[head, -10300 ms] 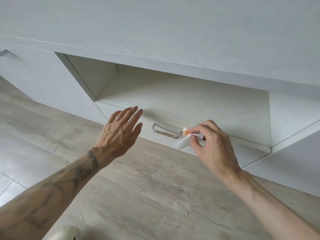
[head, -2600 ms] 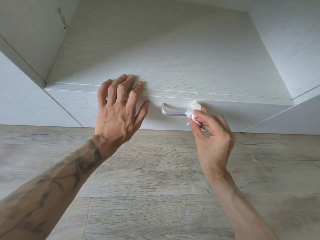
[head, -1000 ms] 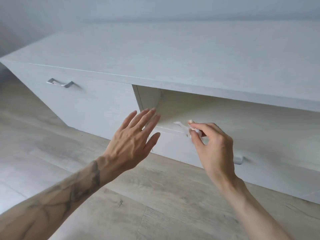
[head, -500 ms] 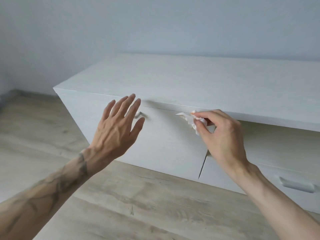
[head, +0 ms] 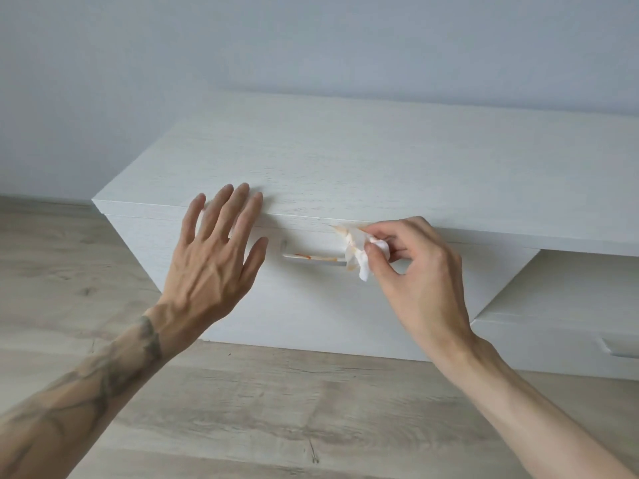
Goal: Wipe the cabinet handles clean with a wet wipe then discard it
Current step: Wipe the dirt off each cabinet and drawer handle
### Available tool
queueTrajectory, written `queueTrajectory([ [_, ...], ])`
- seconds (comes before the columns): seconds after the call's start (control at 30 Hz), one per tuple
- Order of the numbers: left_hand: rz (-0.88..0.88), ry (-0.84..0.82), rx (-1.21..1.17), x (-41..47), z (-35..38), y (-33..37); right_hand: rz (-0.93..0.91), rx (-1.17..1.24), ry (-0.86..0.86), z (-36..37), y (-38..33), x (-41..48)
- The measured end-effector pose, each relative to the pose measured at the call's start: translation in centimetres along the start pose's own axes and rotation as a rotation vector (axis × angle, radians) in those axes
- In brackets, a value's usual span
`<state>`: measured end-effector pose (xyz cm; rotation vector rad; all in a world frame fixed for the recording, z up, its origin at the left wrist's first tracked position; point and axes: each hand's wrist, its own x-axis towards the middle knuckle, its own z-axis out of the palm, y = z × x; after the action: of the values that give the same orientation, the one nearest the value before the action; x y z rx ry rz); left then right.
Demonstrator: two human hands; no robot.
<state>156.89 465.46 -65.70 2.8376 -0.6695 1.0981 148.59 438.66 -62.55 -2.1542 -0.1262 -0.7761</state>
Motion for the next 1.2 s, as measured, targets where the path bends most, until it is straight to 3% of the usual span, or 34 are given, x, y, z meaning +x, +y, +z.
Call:
queueTrajectory([
  [0.17,-0.001,0.063,-0.055,0.2,1.6,-0.4,0.057,0.045,-0.027,2.5,0.2,-0.1],
  [0.43,-0.015,0.17,-0.063,0.1,3.5,-0.5,-0.035,0.043,0.034,3.7,2.6,-1.6],
  [0.67,-0.007,0.188,-0.053,0.0,3.7,-0.8,-0.02,0.022,-0.021,3.9,2.7,-0.5],
  [0.97,0.076,0.342,0.011,-0.2,6.7,-2.5,-0.242,-0.174,0.133,5.4,2.5,-2.2],
  [1.2,0.023,0.46,-0.04,0.4,8.5,-1.6,-0.327,-0.187,0.084,5.3,3.0,-1.8],
])
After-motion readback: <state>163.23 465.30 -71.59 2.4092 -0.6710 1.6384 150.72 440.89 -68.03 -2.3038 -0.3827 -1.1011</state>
